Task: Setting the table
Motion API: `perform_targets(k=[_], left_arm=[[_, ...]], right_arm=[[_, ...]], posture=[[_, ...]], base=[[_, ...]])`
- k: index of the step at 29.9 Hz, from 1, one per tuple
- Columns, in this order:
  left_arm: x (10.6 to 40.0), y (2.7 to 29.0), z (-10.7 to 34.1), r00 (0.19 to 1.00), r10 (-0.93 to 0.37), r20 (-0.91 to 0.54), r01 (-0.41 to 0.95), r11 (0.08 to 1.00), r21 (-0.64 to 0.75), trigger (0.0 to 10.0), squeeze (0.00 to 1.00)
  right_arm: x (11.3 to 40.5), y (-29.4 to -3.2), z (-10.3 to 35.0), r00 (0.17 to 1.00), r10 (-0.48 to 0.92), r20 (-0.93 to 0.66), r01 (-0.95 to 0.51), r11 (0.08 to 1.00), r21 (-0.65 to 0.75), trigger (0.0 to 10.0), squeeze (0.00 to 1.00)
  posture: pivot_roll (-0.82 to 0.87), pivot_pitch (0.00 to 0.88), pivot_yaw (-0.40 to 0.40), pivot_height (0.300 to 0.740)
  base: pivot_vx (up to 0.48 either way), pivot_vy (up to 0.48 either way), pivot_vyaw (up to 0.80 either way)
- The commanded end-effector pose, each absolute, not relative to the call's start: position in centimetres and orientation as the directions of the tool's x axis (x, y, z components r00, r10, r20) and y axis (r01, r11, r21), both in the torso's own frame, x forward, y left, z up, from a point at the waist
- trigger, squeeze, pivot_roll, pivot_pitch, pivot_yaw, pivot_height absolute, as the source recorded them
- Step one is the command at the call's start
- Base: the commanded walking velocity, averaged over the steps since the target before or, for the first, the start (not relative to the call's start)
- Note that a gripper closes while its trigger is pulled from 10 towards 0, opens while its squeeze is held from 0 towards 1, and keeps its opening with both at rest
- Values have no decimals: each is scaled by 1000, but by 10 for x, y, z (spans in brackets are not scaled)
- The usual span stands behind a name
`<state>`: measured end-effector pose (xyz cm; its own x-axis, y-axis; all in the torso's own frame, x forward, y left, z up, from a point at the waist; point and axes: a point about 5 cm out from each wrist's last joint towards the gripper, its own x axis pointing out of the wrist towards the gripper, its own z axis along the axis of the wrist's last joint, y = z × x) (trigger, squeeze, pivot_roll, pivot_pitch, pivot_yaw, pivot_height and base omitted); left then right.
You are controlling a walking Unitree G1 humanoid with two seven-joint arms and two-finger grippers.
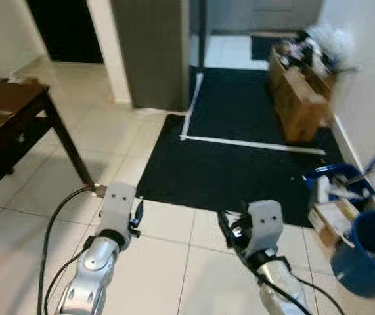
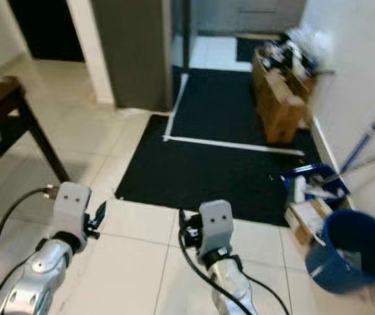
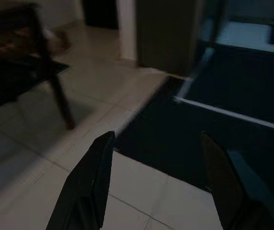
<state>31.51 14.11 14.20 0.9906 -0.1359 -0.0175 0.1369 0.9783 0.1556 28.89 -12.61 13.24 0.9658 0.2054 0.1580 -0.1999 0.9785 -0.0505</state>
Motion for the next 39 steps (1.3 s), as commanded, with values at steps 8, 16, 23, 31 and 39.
perform_targets(k=[8, 16, 23, 31, 39], left_arm=[[313, 144, 136, 991, -124, -50, 130, 978, 162, 10000, 0], [313, 145, 137, 992, -119, -45, 125, 977, 170, 10000, 0], [314, 145, 138, 992, -117, -40, 122, 977, 174, 10000, 0], [314, 146, 139, 993, -112, -40, 118, 977, 179, 10000, 0], [314, 147, 139, 993, -107, -40, 112, 977, 182, 10000, 0]], right_arm=[[285, -125, 127, 966, 214, 144, -210, 977, -42, 10000, 0], [285, -125, 128, 965, 218, 147, -214, 976, -42, 10000, 0], [286, -124, 129, 965, 218, 149, -214, 976, -42, 10000, 0], [285, -124, 128, 965, 217, 150, -214, 976, -39, 10000, 0], [285, -124, 128, 965, 216, 149, -212, 976, -37, 10000, 0]], posture=[[40, 108, 99, 740], [40, 106, 98, 740], [41, 105, 98, 740], [41, 109, 101, 740], [42, 110, 101, 740]], base=[[0, 0, 800], [0, 0, 800], [0, 0, 800], [0, 0, 800], [0, 0, 800]])
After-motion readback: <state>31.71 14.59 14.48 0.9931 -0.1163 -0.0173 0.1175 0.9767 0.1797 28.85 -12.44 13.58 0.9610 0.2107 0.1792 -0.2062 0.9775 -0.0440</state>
